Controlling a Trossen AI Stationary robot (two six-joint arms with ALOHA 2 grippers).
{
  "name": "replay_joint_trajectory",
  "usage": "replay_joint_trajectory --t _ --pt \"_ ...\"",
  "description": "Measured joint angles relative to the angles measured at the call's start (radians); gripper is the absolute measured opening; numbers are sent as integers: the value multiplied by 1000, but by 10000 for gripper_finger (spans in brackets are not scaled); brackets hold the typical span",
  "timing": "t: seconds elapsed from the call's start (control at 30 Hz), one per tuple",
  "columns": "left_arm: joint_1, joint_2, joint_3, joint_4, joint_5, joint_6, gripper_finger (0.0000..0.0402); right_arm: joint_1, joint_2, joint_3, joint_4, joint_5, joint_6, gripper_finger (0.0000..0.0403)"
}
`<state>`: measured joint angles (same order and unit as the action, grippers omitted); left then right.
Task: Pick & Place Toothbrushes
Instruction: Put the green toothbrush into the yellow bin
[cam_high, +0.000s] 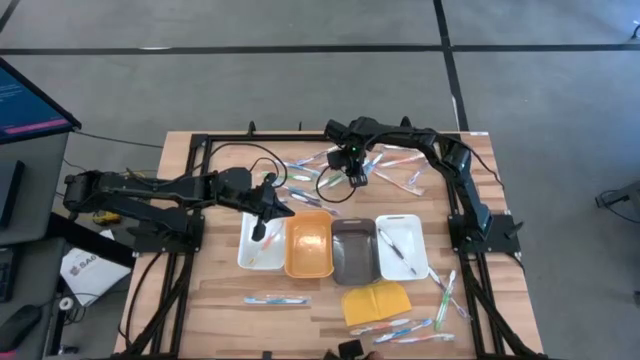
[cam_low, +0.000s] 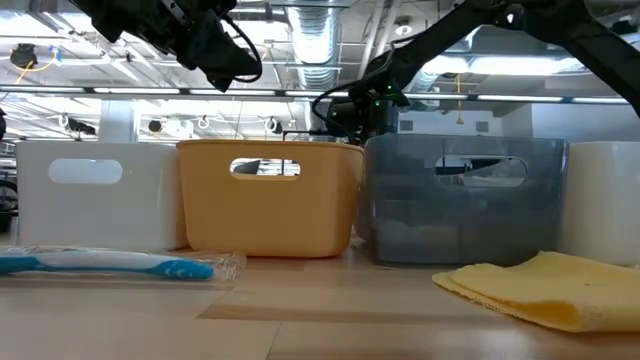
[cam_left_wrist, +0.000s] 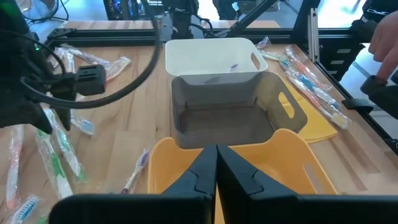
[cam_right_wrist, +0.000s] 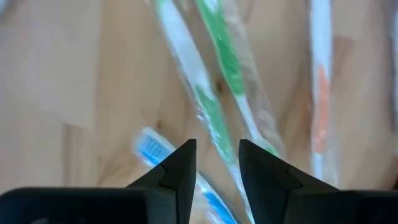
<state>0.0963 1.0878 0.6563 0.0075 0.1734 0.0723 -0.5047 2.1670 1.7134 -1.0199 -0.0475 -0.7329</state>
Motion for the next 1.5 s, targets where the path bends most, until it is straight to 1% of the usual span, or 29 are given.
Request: replay_joint_trajectory --t 0.1,0.27,0.7,0.8,1.2,1.4,1.5 --pt "0 0 0 0 0 0 2 16 0 0 17 -25 -8 115" --pt "0 0 1 0 0 -1 2 34 0 0 56 -27 -18 115" --pt "0 0 2 0 0 -1 2 19 8 0 51 -33 -18 115" --pt "0 0 2 0 0 -2 2 17 14 -2 28 -35 -10 115" --pt "0 0 2 0 0 -2 2 19 14 -103 119 -33 -26 115" --pt "0 0 2 1 0 -2 2 21 13 -105 113 -33 -2 115" --pt "0 0 2 1 0 -2 2 27 9 -97 69 -30 -2 115"
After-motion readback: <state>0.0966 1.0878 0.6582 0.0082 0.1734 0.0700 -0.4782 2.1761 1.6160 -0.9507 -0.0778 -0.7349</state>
